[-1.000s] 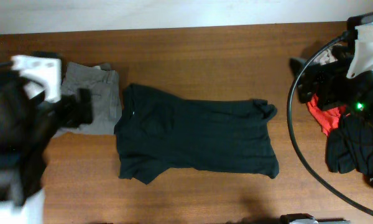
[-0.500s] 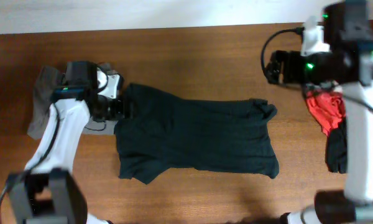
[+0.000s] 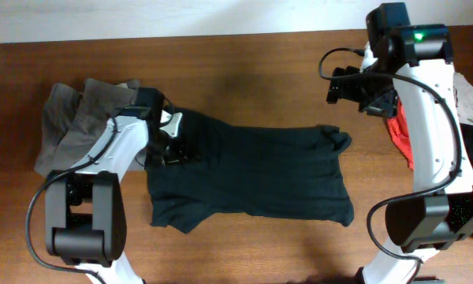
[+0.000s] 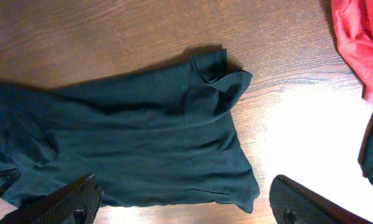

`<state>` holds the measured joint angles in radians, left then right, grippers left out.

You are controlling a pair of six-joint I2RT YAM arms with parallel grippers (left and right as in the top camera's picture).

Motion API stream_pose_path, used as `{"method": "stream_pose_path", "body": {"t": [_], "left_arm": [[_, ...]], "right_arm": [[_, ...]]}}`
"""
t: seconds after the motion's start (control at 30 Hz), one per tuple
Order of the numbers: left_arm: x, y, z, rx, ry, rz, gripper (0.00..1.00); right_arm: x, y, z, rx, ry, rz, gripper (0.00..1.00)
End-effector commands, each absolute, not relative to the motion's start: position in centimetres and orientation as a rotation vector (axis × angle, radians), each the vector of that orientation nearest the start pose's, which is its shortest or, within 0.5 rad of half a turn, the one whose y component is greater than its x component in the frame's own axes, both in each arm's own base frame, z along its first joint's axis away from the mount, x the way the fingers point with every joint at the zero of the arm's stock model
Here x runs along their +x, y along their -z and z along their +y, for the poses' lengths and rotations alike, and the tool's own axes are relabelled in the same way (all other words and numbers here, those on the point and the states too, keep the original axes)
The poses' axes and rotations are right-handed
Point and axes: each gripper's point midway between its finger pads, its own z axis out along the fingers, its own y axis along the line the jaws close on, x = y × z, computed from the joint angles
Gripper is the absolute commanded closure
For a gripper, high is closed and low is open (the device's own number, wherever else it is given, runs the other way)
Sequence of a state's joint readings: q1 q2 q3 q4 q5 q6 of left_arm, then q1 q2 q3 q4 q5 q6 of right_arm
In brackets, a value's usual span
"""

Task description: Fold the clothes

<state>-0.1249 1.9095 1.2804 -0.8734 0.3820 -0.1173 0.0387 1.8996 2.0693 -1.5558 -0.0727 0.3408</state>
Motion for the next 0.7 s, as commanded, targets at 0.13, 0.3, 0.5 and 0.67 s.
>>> {"method": "stream_pose_path", "body": {"t": [0.13, 0.3, 0.5, 0.67], "left_arm": [[34.3, -0.4, -10.4, -0.034, 0.454, 3.137, 0.28], [34.8, 0.5, -10.7, -0.094, 0.461, 3.135, 0.28], [34.8, 0.3, -11.6, -0.125, 0.55, 3.128, 0.62], [35.1, -0.2, -12.0, -0.13, 0.61, 3.115, 0.87]], "right_arm": [[37.9, -22.1, 3.9, 0.376, -0.075, 2.944, 0.09], [37.9, -22.1, 4.1, 0.366, -0.069, 2.944, 0.09], [37.8, -22.1, 4.1, 0.36, -0.068, 2.946, 0.11], [37.8, -22.1, 4.1, 0.359, -0.067, 2.949, 0.11]]}}
